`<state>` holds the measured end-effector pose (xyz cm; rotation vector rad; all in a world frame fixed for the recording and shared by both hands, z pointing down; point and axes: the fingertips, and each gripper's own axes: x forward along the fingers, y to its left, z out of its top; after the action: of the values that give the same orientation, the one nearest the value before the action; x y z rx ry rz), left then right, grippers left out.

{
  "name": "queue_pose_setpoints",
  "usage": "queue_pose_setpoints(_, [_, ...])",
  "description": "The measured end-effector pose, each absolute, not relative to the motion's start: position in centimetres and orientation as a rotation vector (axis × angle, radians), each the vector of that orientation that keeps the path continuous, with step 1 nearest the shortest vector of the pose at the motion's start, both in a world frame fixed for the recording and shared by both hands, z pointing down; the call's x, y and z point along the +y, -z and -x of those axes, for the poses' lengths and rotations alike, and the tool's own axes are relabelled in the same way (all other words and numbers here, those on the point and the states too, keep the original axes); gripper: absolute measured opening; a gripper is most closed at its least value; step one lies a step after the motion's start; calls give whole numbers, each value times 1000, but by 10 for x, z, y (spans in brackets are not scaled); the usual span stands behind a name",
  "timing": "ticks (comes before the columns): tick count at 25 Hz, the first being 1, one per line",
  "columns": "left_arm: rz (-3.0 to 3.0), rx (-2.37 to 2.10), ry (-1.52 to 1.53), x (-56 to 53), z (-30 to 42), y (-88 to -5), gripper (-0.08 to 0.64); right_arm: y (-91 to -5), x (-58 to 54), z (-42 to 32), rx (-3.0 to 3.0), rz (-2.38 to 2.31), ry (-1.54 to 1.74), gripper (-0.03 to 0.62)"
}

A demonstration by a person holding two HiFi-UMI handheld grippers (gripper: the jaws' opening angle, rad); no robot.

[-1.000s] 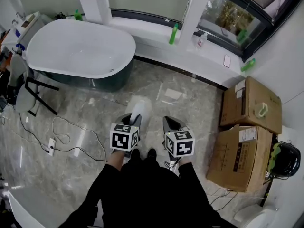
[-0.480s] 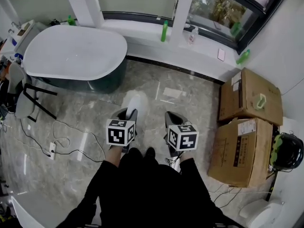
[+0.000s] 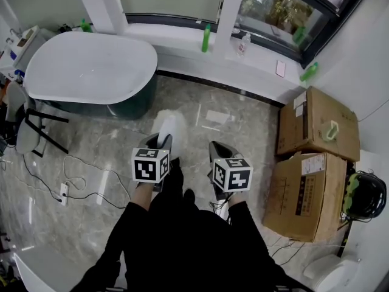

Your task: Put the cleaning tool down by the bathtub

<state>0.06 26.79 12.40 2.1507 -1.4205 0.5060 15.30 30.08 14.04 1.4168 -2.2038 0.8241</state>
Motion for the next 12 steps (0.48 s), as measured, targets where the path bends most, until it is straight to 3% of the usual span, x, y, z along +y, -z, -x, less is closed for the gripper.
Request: queue_pose_setpoints(12, [-2086,-1367,-518,172,19,-163,97,-170,209,-144,-2111,-1427,-877,0])
